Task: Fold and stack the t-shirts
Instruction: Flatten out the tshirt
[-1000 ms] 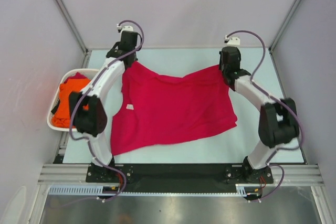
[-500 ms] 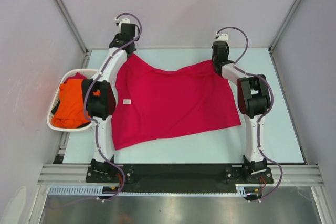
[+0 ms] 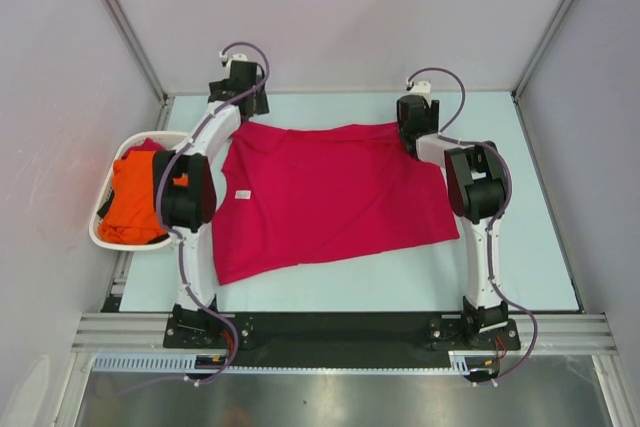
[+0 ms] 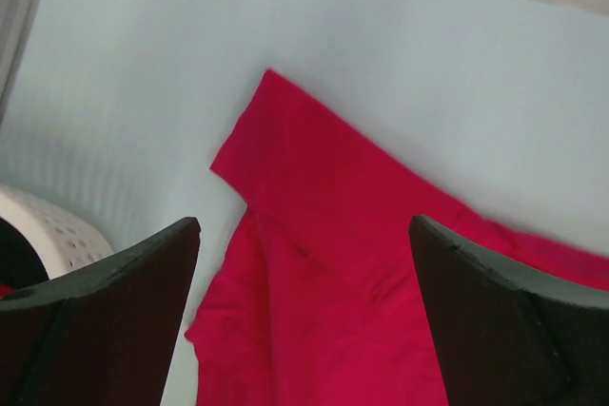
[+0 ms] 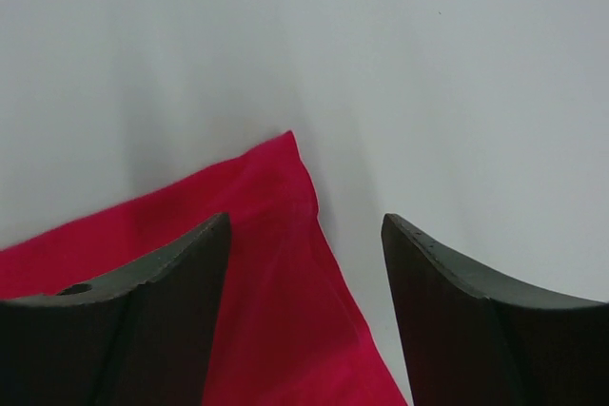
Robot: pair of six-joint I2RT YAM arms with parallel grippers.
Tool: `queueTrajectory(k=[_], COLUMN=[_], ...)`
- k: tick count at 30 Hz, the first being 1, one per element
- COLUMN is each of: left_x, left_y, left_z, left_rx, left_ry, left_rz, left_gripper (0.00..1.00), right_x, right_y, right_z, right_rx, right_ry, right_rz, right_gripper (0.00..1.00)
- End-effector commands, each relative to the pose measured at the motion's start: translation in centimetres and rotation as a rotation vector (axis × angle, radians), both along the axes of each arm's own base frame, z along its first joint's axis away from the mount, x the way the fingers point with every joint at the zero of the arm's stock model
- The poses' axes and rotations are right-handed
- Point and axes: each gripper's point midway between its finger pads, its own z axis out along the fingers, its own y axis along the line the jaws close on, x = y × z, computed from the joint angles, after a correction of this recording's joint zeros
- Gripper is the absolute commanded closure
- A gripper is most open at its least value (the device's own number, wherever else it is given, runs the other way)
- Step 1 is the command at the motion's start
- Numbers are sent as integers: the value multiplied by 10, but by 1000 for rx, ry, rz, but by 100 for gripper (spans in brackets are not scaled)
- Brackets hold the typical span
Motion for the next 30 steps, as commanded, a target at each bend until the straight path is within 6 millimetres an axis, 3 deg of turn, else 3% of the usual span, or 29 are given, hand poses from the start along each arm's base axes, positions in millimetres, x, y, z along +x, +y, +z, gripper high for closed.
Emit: queueTrajectory(k=[1, 2, 4, 5, 10, 15, 21, 27, 28, 29, 30], left_x=[-12, -20, -27, -36, -52, -50, -37, -16, -9, -8, 3], left_y=[-10, -14, -19, -20, -11, 6, 11, 17, 16, 17, 17], left_z=[24, 4, -10, -30, -64, -60, -48, -55, -50, -61, -50], left_rx=[-102, -118, -139, -143, -139, -159, -192, -300, -320, -327, -334], left_ry=[-82, -39, -25, 15, 59, 25, -1, -9, -23, 2, -19], left_rz=[-20, -31, -32, -36, 22, 76, 86, 103, 94, 102, 98], left_gripper=[10, 13, 21, 23, 26, 21, 20, 21, 21, 23, 25], right_x=[-1, -4, -10, -12, -17, -19, -17, -15, -15, -14, -14], right_y=[4, 3, 3, 3, 6, 9, 13, 15, 15, 15, 15], right_z=[85, 84, 85, 84, 75, 70, 67, 63, 63, 62, 63], right_rx=[41, 46, 50, 51, 66, 65, 67, 65, 62, 64, 64], right_ry=[-185, -182, -176, -171, -146, -137, -131, -124, -124, -121, -123], right_rz=[-12, -14, -16, -14, -6, 3, 21, 30, 31, 31, 33], right_gripper=[30, 30, 30, 30, 30, 30, 30, 30, 30, 31, 30])
